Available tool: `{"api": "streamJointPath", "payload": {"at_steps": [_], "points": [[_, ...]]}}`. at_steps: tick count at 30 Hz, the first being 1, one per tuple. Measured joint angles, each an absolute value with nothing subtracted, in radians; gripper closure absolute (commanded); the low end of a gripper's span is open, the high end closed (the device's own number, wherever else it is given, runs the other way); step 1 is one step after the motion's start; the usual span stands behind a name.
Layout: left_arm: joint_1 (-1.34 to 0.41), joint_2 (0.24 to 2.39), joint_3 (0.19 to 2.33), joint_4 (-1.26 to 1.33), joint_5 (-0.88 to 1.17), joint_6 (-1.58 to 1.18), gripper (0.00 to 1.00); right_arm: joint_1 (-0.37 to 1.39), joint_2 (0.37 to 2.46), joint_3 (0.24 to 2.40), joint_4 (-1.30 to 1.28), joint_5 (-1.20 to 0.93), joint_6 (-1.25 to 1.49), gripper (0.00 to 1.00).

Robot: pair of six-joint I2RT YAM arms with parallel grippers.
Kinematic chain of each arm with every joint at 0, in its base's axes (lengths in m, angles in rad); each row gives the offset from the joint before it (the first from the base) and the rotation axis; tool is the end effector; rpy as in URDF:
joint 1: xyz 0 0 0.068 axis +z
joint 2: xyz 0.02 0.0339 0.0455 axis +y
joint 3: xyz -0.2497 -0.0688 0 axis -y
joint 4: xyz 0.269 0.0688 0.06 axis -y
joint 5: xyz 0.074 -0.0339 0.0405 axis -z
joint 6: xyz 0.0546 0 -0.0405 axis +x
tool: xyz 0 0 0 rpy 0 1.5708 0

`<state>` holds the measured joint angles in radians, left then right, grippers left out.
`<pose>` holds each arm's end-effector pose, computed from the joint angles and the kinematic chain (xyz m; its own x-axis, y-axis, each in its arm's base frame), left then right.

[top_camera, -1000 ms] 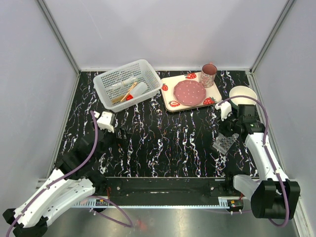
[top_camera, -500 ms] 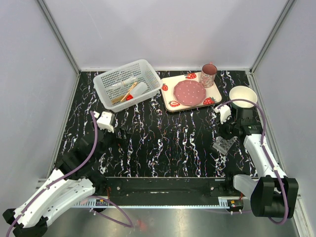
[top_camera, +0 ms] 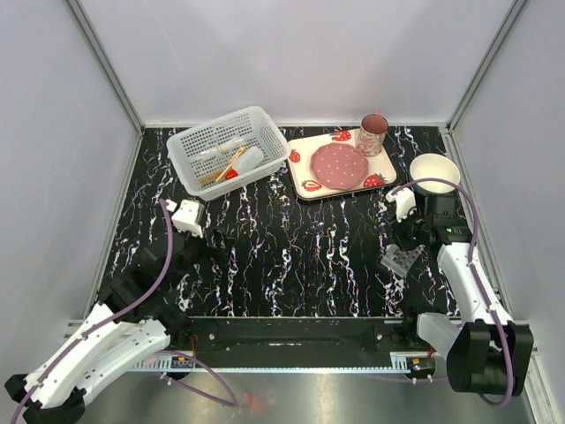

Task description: Organize the chemistry lab equipment

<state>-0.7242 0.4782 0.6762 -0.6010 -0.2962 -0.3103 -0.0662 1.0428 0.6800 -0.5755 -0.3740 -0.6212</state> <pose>0.1352 -0.0983 0.2906 -0.4118 -0.0256 -0.9109 0.3222 0.9309 -0.1719 0.2416 0.0040 0.1891 -0.5649 -0.5055 -0.6522 -0.5936 0.7980 -0.1044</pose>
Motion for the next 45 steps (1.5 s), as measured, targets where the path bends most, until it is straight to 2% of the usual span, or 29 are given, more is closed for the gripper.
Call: {"api": "streamJointPath", "payload": {"at_steps": [13, 25, 30, 31, 33, 37, 45], "points": [[-0.724, 0.453, 0.676, -0.601, -0.295, -0.310, 0.01, -0.072, 0.949, 0.728, -0.680, -0.377, -0.588, 0.63], [-0.724, 0.422, 0.737, -0.633, -0.277, -0.324, 0.01, -0.125, 0.932, 1.083, -0.828, -0.474, -0.476, 0.43], [-0.724, 0.479, 0.882, -0.675, -0.278, -0.326, 0.01, -0.142, 0.933, 1.157, -0.869, -0.526, -0.420, 0.29], [-0.724, 0.496, 0.907, -0.681, -0.279, -0.326, 0.01, -0.144, 0.933, 1.174, -0.874, -0.533, -0.406, 0.16], [-0.724, 0.545, 0.970, -0.710, -0.290, -0.331, 0.01, -0.147, 0.933, 1.206, -0.883, -0.540, -0.377, 0.01], [-0.709, 0.646, 1.106, -0.791, -0.299, -0.337, 0.01, -0.151, 0.933, 1.296, -0.882, -0.487, -0.284, 0.00], [-0.701, 0.799, 1.512, -0.893, -0.231, -0.312, 0.01, -0.154, 0.918, 1.518, -0.814, -0.155, -0.037, 0.00]]}}
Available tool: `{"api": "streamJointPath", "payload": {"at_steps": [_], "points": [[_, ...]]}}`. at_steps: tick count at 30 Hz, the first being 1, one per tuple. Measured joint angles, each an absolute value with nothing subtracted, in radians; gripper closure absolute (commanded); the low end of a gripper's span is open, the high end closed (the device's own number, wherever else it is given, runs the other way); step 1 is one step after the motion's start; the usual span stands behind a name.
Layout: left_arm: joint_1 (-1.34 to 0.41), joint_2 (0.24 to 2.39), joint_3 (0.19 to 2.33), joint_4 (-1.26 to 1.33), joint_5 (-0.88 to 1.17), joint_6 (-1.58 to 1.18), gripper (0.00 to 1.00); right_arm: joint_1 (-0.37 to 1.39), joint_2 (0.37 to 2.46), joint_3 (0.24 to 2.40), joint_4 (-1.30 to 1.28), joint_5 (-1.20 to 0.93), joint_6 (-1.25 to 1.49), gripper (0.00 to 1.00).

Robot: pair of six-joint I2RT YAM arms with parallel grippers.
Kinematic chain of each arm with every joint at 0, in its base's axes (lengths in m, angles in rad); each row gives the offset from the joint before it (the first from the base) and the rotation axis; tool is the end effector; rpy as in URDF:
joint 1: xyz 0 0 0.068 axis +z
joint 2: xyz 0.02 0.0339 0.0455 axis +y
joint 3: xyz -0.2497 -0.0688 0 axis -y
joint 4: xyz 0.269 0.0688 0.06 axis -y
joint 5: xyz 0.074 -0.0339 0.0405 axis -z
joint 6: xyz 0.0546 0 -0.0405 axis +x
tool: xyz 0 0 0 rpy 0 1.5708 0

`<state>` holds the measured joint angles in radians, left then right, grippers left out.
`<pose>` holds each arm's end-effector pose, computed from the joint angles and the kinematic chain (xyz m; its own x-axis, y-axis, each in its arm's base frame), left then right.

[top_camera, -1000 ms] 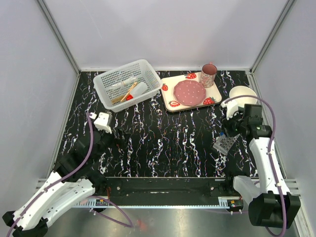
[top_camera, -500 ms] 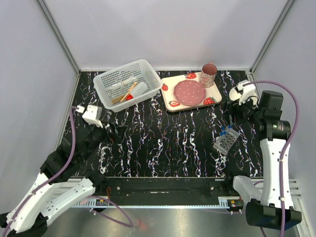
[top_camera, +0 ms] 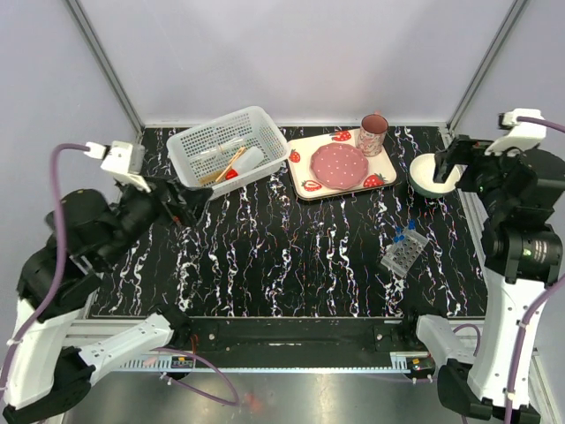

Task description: Organize the chemistry lab equipment

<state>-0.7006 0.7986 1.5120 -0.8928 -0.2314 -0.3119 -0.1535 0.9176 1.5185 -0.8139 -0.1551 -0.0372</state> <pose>0.1113 -0.0775 0.4911 -0.2695 -0.1635 -0.9490 0.3912 0.8819 -0.2630 0.1804 -0.0194 0.4863 -0.2088 -0.0049 -0.9779 -0.0059 1.0000 -0.0037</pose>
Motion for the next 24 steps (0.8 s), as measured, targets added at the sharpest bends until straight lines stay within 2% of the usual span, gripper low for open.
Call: {"api": "streamJointPath", "payload": {"at_steps": [5, 24], "points": [[-0.701, 0.785, 1.589, -0.907, -0.208, -0.298, 0.01, -0.154, 0.881, 1.576, -0.782, -0.068, 0.009, 0.00], [-0.701, 0.728, 1.587, -0.981, -0.172, -0.303, 0.01, -0.154, 0.820, 1.599, -0.803, 0.011, 0.052, 0.00]]}}
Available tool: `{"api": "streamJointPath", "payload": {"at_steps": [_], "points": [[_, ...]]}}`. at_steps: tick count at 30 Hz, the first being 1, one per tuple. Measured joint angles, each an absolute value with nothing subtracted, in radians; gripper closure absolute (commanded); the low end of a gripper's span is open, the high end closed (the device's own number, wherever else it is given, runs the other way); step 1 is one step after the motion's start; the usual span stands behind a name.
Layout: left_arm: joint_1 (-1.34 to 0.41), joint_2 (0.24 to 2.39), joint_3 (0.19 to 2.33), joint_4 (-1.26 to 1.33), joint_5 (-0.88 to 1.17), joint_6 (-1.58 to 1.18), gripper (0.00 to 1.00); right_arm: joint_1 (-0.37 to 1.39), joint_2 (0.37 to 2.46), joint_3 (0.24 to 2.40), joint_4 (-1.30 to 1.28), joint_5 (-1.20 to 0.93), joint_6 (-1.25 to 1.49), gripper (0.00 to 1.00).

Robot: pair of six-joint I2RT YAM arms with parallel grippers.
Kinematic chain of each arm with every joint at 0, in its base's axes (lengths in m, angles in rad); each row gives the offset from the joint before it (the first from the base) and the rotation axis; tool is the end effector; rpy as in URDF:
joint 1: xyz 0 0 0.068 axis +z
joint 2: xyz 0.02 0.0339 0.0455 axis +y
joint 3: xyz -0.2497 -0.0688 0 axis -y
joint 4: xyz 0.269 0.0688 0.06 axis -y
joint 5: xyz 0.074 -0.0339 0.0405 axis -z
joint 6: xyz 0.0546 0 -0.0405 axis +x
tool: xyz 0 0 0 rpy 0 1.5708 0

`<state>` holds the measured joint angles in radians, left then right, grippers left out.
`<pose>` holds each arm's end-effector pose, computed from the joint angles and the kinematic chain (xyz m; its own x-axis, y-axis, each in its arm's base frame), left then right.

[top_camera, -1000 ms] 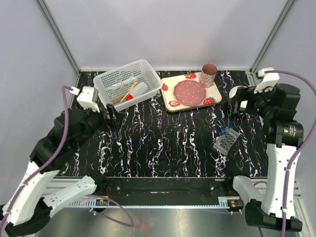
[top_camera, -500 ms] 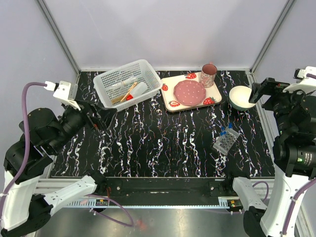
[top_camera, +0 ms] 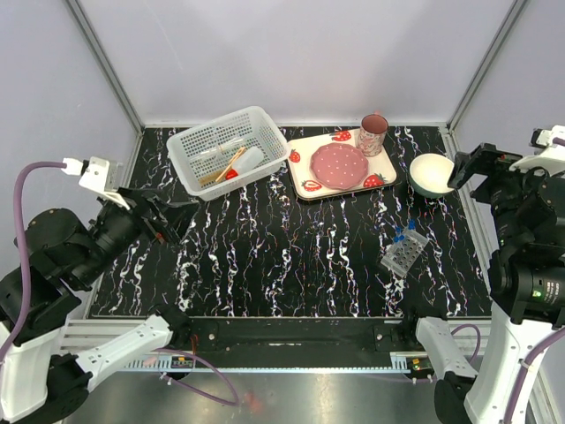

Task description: Organize the chemistry lab equipment

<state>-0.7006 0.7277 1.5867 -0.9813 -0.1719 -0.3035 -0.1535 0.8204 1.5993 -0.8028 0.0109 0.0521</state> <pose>0.0753 -0.0513 0.5069 -0.2400 -0.1828 -0.9534 0.4544 0.8467 -0.2767 0.1260 -0.0201 0.5247 -0.0151 0.0550 -0.9984 0.1647 0.9850 0.0518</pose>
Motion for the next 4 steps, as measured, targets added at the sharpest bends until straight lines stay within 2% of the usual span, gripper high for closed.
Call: {"api": "streamJointPath", "payload": {"at_steps": [4], "points": [[-0.701, 0.719, 1.575, -0.988, -0.172, -0.303, 0.01, -0.154, 0.817, 1.599, -0.814, 0.017, 0.051, 0.00]]}}
